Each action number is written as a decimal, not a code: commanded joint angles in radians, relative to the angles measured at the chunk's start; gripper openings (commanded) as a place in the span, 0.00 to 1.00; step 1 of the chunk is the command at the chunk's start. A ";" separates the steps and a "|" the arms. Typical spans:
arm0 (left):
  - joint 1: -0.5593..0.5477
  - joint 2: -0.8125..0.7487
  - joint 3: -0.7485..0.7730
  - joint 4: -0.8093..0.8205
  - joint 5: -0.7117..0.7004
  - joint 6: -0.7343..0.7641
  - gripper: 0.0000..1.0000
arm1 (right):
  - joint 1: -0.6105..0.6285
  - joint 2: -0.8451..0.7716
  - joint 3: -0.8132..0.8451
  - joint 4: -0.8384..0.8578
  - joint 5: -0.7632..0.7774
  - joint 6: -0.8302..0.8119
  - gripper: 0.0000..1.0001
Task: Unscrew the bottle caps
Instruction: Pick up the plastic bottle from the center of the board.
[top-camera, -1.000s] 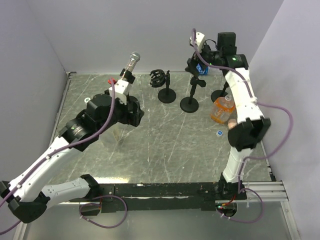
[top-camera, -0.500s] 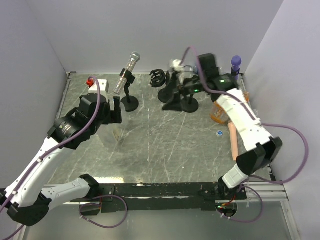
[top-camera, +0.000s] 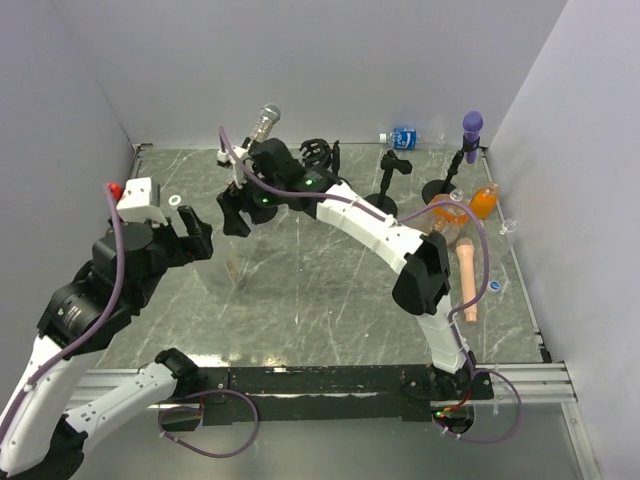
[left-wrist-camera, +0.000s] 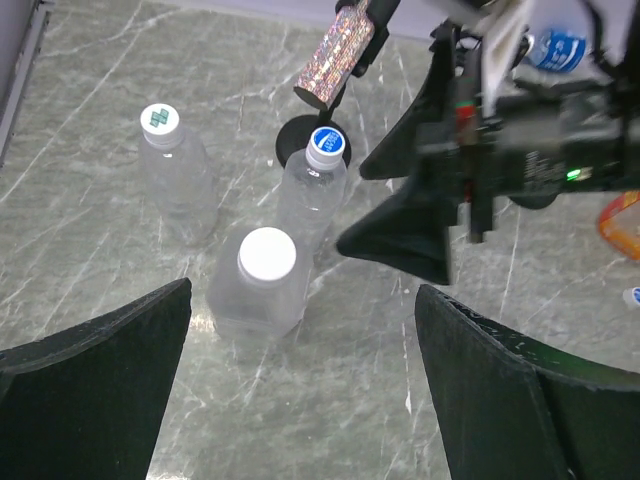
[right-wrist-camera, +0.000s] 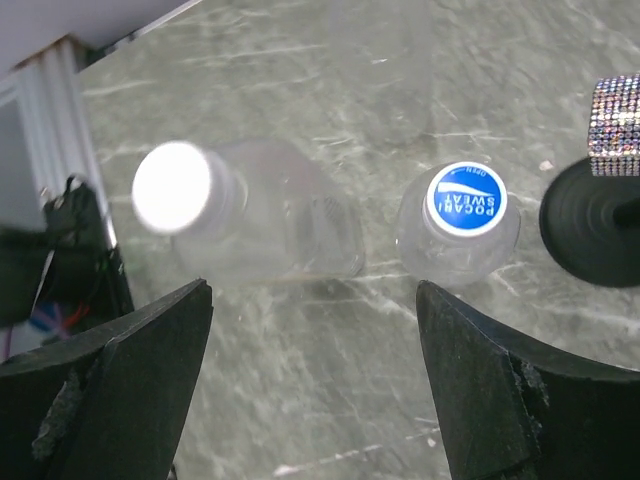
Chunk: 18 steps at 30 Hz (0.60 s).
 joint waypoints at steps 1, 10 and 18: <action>0.004 -0.025 -0.014 0.016 -0.022 0.000 0.97 | 0.017 0.001 0.080 0.094 0.272 0.122 0.89; 0.006 -0.038 -0.031 0.020 -0.003 0.021 0.97 | 0.023 0.083 0.137 0.125 0.346 0.120 0.89; 0.006 -0.045 -0.052 0.034 0.021 0.009 0.97 | 0.029 0.153 0.183 0.137 0.341 0.108 0.86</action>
